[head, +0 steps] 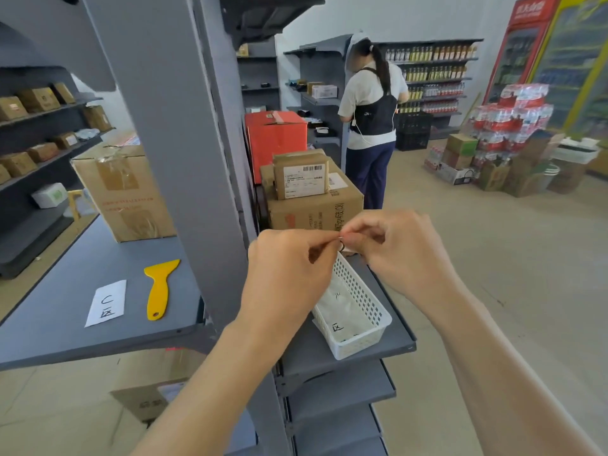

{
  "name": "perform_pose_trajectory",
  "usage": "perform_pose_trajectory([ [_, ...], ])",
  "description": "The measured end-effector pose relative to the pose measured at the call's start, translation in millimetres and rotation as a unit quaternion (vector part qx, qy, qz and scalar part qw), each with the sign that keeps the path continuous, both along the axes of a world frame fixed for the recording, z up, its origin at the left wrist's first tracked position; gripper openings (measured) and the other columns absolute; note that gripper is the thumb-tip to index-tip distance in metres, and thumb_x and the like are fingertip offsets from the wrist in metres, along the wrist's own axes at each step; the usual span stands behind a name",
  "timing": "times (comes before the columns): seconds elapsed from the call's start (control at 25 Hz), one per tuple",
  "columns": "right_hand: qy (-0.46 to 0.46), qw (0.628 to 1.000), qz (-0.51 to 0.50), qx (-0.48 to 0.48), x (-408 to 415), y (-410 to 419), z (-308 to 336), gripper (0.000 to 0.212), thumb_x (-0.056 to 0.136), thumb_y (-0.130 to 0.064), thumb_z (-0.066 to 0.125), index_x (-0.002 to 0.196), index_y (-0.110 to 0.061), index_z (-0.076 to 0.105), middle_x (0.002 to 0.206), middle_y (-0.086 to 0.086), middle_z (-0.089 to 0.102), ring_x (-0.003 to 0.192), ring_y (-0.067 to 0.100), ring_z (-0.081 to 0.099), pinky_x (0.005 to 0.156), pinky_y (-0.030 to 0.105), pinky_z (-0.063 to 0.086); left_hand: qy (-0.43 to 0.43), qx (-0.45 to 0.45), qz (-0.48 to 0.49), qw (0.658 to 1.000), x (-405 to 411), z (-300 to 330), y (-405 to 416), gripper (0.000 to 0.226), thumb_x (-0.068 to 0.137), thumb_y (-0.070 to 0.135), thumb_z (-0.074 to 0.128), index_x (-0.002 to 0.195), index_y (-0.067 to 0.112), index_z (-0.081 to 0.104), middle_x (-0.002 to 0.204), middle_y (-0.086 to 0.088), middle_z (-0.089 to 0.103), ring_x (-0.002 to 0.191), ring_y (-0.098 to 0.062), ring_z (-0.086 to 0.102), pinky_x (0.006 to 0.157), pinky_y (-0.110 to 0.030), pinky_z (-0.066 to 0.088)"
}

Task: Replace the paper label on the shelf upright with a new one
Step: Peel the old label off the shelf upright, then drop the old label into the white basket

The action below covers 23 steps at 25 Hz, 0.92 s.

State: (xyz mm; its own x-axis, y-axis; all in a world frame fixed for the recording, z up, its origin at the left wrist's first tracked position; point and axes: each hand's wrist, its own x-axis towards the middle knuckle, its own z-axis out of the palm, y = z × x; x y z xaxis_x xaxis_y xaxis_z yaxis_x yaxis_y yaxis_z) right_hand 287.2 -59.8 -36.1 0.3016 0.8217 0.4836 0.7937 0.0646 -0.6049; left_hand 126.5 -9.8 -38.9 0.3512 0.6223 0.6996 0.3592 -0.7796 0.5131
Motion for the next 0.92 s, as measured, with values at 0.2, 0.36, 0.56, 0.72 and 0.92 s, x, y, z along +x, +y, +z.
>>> perform_pose_trajectory([
  [0.2, 0.012, 0.997, -0.034, -0.075, 21.8, 26.2, -48.0, 0.009, 0.086, -0.028, 0.079, 0.083, -0.036, 0.075, 0.073, -0.014, 0.078, 0.082, 0.009, 0.075, 0.078, 0.037, 0.061, 0.208, -0.074, 0.076, 0.972, 26.8, -46.7, 25.0, 0.018, 0.100, 0.022, 0.056, 0.108, 0.022, 0.072, 0.065, 0.003, 0.059, 0.072, -0.032, 0.061, 0.067, -0.036, 0.054],
  [0.36, 0.025, 0.986, -0.070, -0.151, 30.8, 49.9, -86.0, 0.020, 0.091, -0.022, 0.074, 0.075, -0.034, 0.076, 0.082, -0.011, 0.078, 0.088, 0.017, 0.075, 0.079, 0.036, 0.061, 0.172, -0.103, 0.079, 0.977, 14.2, -69.7, 28.7, 0.033, 0.097, 0.024, 0.059, 0.127, 0.036, 0.066, 0.076, 0.004, 0.075, 0.066, -0.019, 0.068, 0.067, -0.033, 0.059],
  [0.56, -0.044, 0.966, -0.083, -0.240, 22.5, 61.1, -104.8, 0.023, 0.097, -0.023, 0.063, 0.102, -0.037, 0.080, 0.119, 0.001, 0.072, 0.104, 0.031, 0.068, 0.081, 0.037, 0.055, 0.122, -0.052, 0.028, 0.991, 2.9, -69.1, 19.0, 0.028, 0.096, 0.020, 0.062, 0.118, 0.034, 0.071, 0.075, 0.012, 0.072, 0.058, -0.005, 0.060, 0.063, -0.022, 0.055],
  [0.72, -0.009, 0.994, -0.062, -0.089, -0.5, 60.7, -87.9, 0.022, 0.100, -0.024, 0.060, 0.114, -0.030, 0.076, 0.120, -0.004, 0.076, 0.108, 0.025, 0.070, 0.083, 0.034, 0.052, 0.036, -0.022, -0.029, 0.999, -16.6, -61.5, 6.2, 0.025, 0.095, 0.015, 0.066, 0.116, 0.027, 0.074, 0.083, 0.012, 0.074, 0.059, -0.005, 0.060, 0.060, -0.025, 0.057],
  [0.92, 0.095, 0.961, 0.049, 0.254, -66.6, 30.8, -21.8, 0.018, 0.102, -0.009, 0.054, 0.102, -0.018, 0.070, 0.095, -0.013, 0.068, 0.088, 0.008, 0.066, 0.076, 0.019, 0.050, -0.075, 0.105, -0.051, 0.990, -60.9, -37.4, -10.8, 0.010, 0.091, 0.016, 0.064, 0.091, 0.016, 0.073, 0.059, 0.002, 0.063, 0.045, -0.016, 0.054, 0.043, -0.031, 0.045],
])
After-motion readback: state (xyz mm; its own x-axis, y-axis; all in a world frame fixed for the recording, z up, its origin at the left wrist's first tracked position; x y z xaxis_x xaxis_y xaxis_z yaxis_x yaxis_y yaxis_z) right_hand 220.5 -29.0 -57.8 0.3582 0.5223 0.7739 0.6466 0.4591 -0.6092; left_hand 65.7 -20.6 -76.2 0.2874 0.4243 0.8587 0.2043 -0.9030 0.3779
